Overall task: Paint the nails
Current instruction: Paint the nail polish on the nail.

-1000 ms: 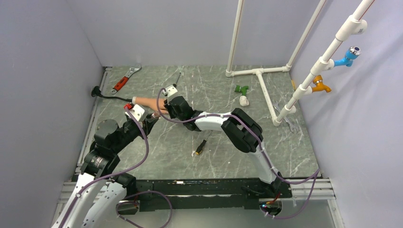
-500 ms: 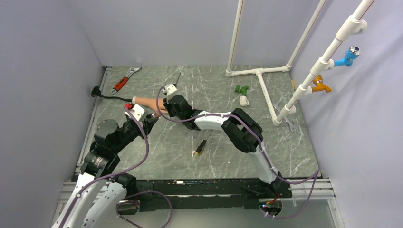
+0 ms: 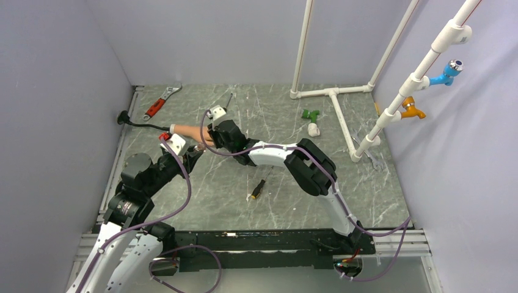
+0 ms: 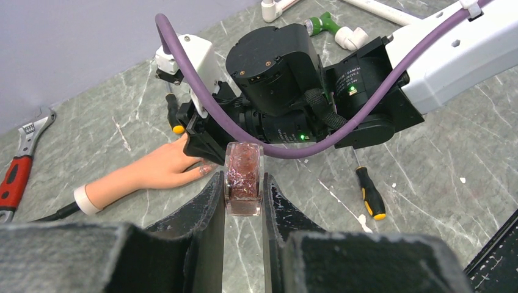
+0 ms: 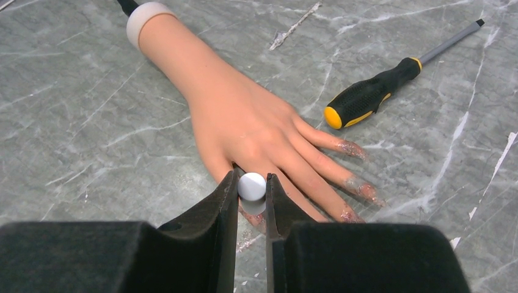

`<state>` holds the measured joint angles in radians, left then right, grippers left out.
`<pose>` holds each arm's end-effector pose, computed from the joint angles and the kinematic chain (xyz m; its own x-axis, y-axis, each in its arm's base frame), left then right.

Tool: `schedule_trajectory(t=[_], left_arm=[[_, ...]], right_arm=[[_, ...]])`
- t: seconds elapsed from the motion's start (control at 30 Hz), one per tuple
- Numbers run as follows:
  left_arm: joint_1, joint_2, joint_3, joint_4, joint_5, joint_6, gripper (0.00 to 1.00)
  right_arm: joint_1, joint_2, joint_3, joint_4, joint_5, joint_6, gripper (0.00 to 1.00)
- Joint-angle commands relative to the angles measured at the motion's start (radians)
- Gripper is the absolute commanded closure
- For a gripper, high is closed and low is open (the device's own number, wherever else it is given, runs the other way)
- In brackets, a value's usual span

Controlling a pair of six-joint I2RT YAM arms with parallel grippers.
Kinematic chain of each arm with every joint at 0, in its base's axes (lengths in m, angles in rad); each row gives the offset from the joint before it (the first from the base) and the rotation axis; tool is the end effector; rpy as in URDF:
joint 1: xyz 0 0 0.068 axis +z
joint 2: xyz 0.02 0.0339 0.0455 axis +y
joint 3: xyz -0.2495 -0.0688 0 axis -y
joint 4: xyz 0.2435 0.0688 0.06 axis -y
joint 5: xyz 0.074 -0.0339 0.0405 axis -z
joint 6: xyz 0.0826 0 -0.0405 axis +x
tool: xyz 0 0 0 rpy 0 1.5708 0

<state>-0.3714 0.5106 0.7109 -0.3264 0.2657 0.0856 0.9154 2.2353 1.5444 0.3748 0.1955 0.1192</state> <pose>0.1613 -0.0861 0.3233 -0.0661 0.1143 -0.9913 0.6008 0.7977 0.0519 0.3462 0.4240 0.1528 -0.2672 -0.1562 -0.9509 -0.6379 0.7683 0.0531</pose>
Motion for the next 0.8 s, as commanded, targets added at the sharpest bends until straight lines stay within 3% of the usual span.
schedule_trajectory(t=[0.0,0.77], left_arm=[[0.002,0.0,0.018,0.036,0.007,-0.007,1.0],[0.002,-0.005,0.018,0.034,-0.002,-0.004,1.0]], right_arm=[[0.008,-0.001,0.019,0.034,-0.016,-0.009,1.0],[-0.001,-0.062,-0.092,0.062,0.009,-0.01,1.0]])
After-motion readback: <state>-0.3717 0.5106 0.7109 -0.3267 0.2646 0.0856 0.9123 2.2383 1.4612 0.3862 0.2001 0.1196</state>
